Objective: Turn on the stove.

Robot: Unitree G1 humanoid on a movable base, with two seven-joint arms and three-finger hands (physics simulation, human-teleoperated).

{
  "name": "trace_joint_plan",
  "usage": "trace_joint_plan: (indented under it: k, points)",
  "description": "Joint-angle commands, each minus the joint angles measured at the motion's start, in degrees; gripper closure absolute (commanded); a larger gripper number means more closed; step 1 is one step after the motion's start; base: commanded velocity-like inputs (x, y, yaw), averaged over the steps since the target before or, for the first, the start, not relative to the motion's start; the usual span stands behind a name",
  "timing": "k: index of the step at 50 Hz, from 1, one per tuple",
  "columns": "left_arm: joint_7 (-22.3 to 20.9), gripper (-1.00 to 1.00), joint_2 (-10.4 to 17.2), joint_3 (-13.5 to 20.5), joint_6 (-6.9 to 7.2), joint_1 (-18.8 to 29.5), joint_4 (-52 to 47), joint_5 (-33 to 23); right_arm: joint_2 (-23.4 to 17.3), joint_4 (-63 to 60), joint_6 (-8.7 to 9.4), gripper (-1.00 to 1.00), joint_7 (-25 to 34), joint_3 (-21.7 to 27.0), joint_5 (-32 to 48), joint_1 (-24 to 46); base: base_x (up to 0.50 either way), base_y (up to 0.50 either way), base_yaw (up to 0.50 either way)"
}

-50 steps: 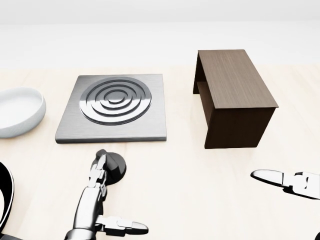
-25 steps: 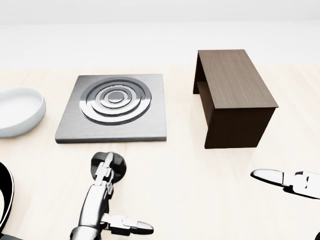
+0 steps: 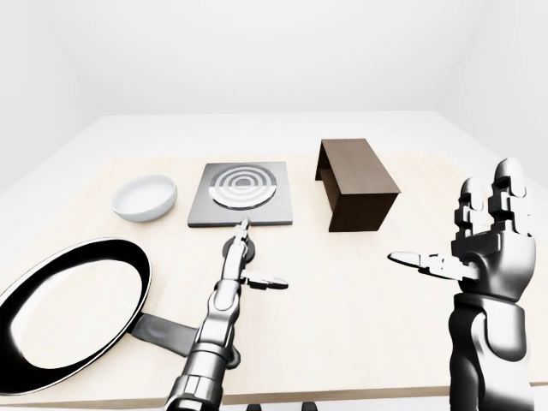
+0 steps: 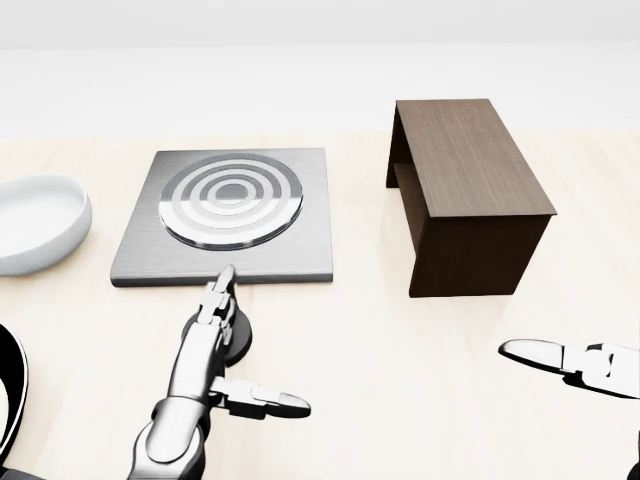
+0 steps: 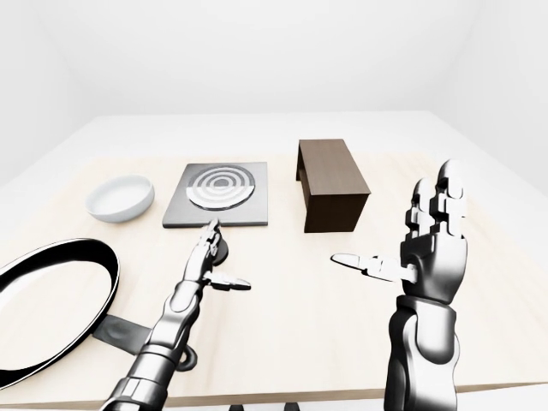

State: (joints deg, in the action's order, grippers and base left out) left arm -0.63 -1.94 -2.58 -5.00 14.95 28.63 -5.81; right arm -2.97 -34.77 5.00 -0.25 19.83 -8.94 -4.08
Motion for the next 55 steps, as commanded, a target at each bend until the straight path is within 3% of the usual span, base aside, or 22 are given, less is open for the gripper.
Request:
trace_joint_plan:
  k: [1, 4, 6, 7, 8, 10, 17, 30, 55]
  points:
    - [-0.1, -1.00, 0.1, 0.2, 0.00, 1.0, -4.4, -0.3, 0.1, -0.1, 0.00, -1.00, 0.0, -0.2, 0.1, -0.1, 0.00, 0.00, 0.00]
    - [-0.8, -1.00, -0.1, -0.4, 0.00, -1.0, -10.1, -0.3, 0.1, 0.3, 0.00, -1.00, 0.0, -0.4, 0.3, -0.1, 0.00, 0.00, 0.00]
    - [-1.3, -1.00, -0.1, -1.5, 2.98, -3.8, -17.9, -1.4, 0.1, 0.7, 0.00, -1.00, 0.0, -0.3, 0.4, -0.1, 0.00, 0.00, 0.00]
    - [-2.0, -1.00, -0.2, -2.0, 6.50, -5.6, -24.3, -1.4, 0.0, 0.4, 0.00, -1.00, 0.0, -0.3, 0.2, 0.0, 0.00, 0.00, 0.00]
    - [-2.5, -1.00, -0.3, -2.3, 8.85, -6.7, -28.7, -1.1, 0.1, 0.4, 0.00, -1.00, 0.0, -0.3, 0.3, -0.1, 0.00, 0.00, 0.00]
    - [-2.7, -1.00, -0.1, -2.5, 10.00, -7.5, -33.0, -1.2, 0.1, 0.0, 0.00, -1.00, 0.0, -0.3, 0.3, -0.2, 0.00, 0.00, 0.00]
    - [-2.0, -1.00, 1.1, -2.0, 10.00, -12.2, -47.3, -1.6, 0.1, 0.0, 0.00, -1.00, 0.0, -0.2, 0.2, -0.1, 0.00, 0.00, 0.00]
    - [-2.1, -1.00, 1.3, -3.1, 10.00, -14.5, -58.1, -2.2, -0.1, -0.8, 0.00, -1.00, -0.1, 0.0, 0.0, 0.2, 0.00, 0.00, 0.00]
    - [-0.3, -1.00, 1.4, -4.8, 10.00, -15.3, -78.3, -4.8, 0.1, -0.1, 0.00, -1.00, 0.2, -0.1, 0.2, -0.2, 0.00, 0.00, 0.00]
